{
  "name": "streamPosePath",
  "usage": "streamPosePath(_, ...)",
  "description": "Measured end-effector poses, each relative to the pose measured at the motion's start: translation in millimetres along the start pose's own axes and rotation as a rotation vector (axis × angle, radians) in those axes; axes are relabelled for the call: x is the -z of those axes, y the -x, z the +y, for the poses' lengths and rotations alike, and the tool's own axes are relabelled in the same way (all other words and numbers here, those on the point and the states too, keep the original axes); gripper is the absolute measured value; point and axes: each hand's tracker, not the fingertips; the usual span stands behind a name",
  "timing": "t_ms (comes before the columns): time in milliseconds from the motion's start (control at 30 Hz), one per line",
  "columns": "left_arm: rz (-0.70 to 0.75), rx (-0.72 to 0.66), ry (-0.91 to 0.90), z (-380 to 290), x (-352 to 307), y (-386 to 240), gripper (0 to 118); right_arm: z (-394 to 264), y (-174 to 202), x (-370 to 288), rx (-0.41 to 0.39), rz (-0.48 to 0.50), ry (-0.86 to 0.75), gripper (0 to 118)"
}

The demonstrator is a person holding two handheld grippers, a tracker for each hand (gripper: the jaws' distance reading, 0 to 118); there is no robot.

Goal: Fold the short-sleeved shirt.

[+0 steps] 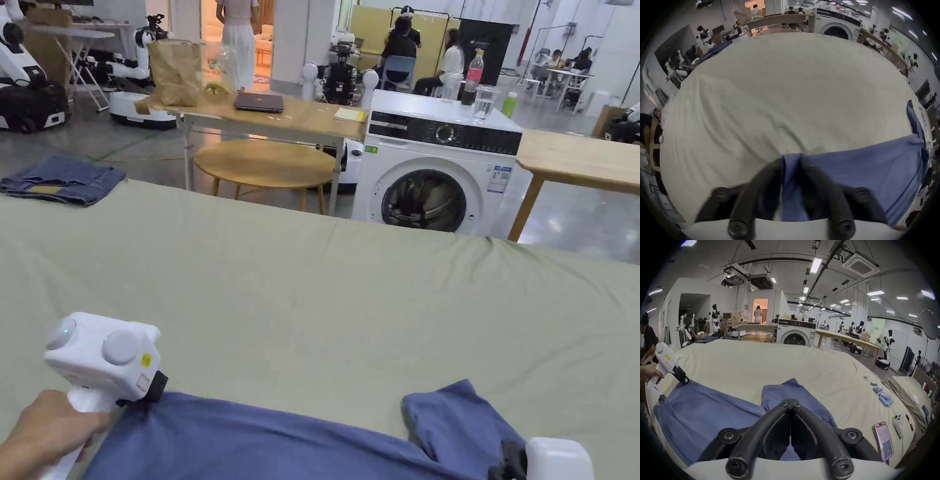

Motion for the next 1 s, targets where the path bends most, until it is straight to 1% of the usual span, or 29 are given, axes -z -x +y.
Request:
streamPosePath(33, -0.010, 0.007, -0.039, 1, 1, 7, 0, 2, -2, 1, 0.005, 0.002, 0.004, 0)
streamPosePath(100, -0.043, -0.033, -0.073, -3, -6, 11, 0, 9, -9, 4, 0.031, 0.002, 0.013, 0)
streamPosePath(133, -0.052, -0.036, -0.101, -6, -10, 12, 0, 13, -13, 5, 0.041, -0.001, 0.021, 1)
streamPosePath(167, -0.052, -0.038, -0.132, -13, -19, 11, 0, 19, -18, 9, 0.048, 0.002, 0.039, 5)
streamPosePath(267, -0.089, -0.065, -0.170, -22, -37, 18, 0, 38, -39, 27, 0.061, 0.064, 0.138, 32)
streamPosePath(300, -0.092, -0.065, -0.176, -26, -45, 18, 0, 46, -47, 35, 0.068, 0.075, 0.169, 32)
streamPosePath(333, -0.095, -0.068, -0.184, -28, -51, 20, 0, 52, -53, 43, 0.063, 0.071, 0.192, 35)
streamPosePath(367, -0.103, -0.065, -0.199, -32, -57, 20, 0, 58, -61, 56, 0.048, 0.064, 0.224, 43)
streamPosePath(400, -0.104, -0.062, -0.205, -34, -62, 20, 0, 63, -67, 72, 0.006, 0.038, 0.282, 54)
streamPosePath(433, -0.103, -0.058, -0.217, -37, -67, 19, 0, 67, -72, 82, -0.004, 0.034, 0.314, 58)
streamPosePath(533, -0.112, -0.054, -0.238, -44, -78, 18, 0, 71, -88, 120, 0.050, 0.092, 0.421, 58)
streamPosePath(567, -0.114, -0.054, -0.245, -46, -80, 19, 0, 71, -91, 134, 0.053, 0.080, 0.459, 58)
streamPosePath(600, -0.118, -0.058, -0.247, -47, -82, 19, 0, 68, -91, 146, 0.014, 0.058, 0.500, 58)
streamPosePath(633, -0.121, -0.060, -0.251, -49, -85, 19, 0, 65, -92, 157, -0.002, 0.064, 0.539, 58)
streamPosePath(700, -0.123, -0.058, -0.256, -53, -89, 18, 0, 52, -95, 177, -0.008, 0.070, 0.624, 57)
streamPosePath(733, -0.122, -0.055, -0.256, -55, -90, 18, 0, 46, -96, 187, 0.011, 0.085, 0.667, 58)
streamPosePath(800, -0.122, -0.054, -0.248, -58, -93, 18, 0, 32, -101, 201, 0.097, 0.144, 0.735, 56)
streamPosePath(833, -0.123, -0.053, -0.247, -59, -92, 17, 0, 28, -101, 204, 0.110, 0.147, 0.742, 54)
streamPosePath(933, -0.122, -0.053, -0.246, -63, -95, 16, 0, 22, -91, 207, 0.047, 0.117, 0.725, 51)
streamPosePath(967, -0.122, -0.055, -0.246, -63, -96, 16, 0, 23, -88, 206, 0.030, 0.104, 0.710, 48)
streamPosePath(1000, -0.121, -0.055, -0.247, -64, -96, 15, 0, 23, -85, 205, 0.019, 0.093, 0.706, 41)
